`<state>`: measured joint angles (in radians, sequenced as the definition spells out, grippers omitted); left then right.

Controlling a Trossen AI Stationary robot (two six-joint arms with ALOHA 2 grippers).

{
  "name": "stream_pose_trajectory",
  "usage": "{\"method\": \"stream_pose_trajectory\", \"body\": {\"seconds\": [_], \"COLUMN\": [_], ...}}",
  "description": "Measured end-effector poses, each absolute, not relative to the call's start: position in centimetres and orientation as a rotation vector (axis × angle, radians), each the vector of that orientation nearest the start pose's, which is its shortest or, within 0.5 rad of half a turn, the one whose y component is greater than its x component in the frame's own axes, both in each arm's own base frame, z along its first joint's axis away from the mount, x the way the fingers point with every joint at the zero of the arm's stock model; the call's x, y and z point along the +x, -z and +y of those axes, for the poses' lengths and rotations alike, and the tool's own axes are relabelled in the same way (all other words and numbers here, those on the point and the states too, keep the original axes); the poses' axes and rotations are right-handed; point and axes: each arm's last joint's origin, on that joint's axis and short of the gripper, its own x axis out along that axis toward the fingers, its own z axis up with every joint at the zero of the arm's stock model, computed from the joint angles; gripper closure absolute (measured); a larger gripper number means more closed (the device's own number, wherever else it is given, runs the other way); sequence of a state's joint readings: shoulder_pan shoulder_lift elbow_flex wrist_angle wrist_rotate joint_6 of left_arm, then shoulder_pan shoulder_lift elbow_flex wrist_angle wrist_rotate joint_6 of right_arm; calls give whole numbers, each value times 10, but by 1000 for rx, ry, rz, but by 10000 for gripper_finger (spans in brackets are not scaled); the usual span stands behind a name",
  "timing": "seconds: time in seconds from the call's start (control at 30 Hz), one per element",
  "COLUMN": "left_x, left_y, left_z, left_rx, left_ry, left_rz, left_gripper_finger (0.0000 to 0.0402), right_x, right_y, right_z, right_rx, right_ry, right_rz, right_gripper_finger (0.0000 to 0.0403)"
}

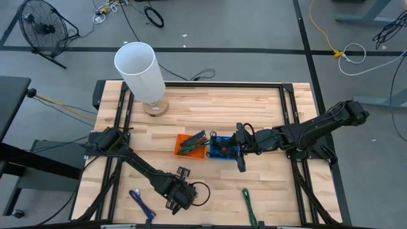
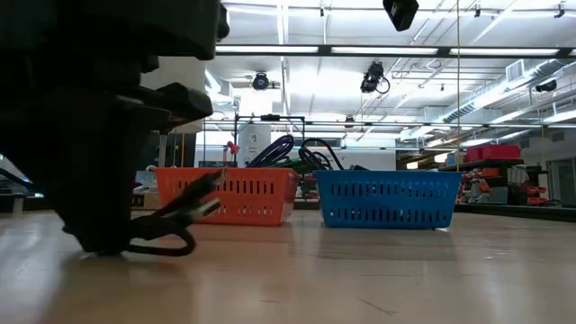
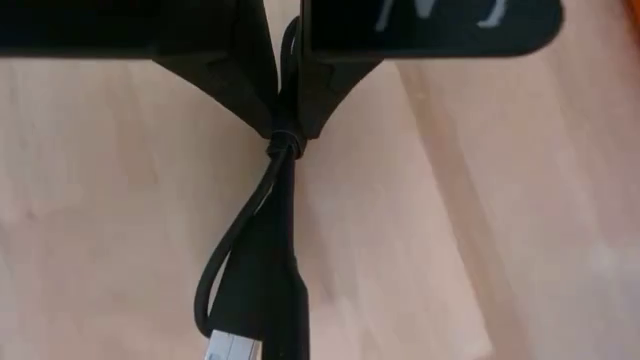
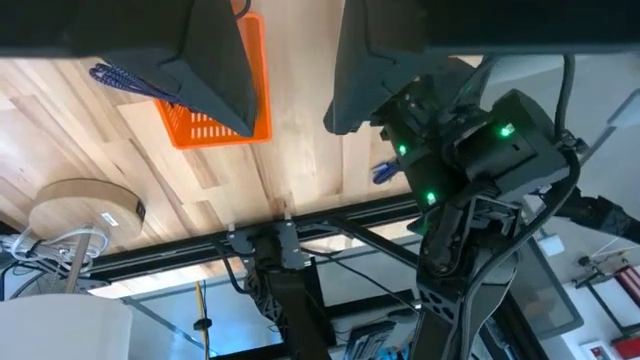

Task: Pick & Place USB Port
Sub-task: Put the black charger cable into the blue bin

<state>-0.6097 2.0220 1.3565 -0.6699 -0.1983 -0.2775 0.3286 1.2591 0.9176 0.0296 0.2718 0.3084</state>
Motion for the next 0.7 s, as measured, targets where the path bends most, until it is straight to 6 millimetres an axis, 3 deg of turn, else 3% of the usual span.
{"method": "stream_pose_trajectory", "body": {"seconds": [0.13, 0.33, 0.5, 0.7], "left_x": [328, 341, 331, 294], "left_y": [-153, -201, -269, -354], "left_z": [-214, -208, -189, -152], "left_rx": [290, 322, 365, 318], "left_ry": [141, 141, 69, -52], "left_rz": [1234, 1094, 902, 640], "left_gripper_finger": [381, 381, 381, 381], "right_x": [268, 268, 267, 267], "right_y": [-300, -298, -296, -296], "right_z": [83, 83, 83, 83], "right_rx": [211, 203, 197, 198], "right_ry": [-10, -7, -4, -5], "right_rz": [306, 327, 345, 341], "right_gripper_finger": [266, 266, 266, 266]}}
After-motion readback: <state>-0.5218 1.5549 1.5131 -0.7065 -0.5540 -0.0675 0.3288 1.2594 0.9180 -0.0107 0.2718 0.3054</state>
